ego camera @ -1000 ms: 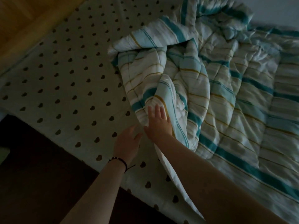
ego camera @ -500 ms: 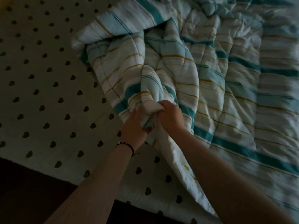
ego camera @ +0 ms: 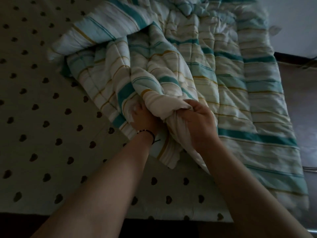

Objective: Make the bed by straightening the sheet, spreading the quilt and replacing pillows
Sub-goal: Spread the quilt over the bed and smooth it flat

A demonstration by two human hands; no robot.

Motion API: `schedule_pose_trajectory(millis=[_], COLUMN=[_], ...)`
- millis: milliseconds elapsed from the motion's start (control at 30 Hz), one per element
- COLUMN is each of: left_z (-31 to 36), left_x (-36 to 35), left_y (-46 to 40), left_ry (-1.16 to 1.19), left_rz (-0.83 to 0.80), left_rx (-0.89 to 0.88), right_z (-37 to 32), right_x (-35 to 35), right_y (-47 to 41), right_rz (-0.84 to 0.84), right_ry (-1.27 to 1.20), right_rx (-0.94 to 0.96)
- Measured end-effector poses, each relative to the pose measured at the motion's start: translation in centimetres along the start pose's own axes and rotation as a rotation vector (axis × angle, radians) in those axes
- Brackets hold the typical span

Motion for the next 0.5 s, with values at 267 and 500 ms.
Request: schedule_pose_trajectory(millis=[267,500], left_z=[-9.9,-14.5], left_x=[14.5,24.3], left_y=[2.3,2.8], left_ry=[0.218,0.460], left_rz=[0.318,0.237], left_rx=[-0.131,-0.072], right_z=[0.1,5.5], right_x=[-3.1,-10.7], right_y=[4.7,7.5], right_rz=[0.149,-0.094], right_ry=[0.244,0.557], right_rx=[0.074,-0.045])
Point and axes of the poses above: each hand's wrist, its own y-axis away from the middle knuckle, its own x-axis out of the back of the hand, z = x × y, the point moved 9 cm from there along -y, towards the middle knuckle, and after that the axes turned 9 degrees about -y, right-handed, at the moved point
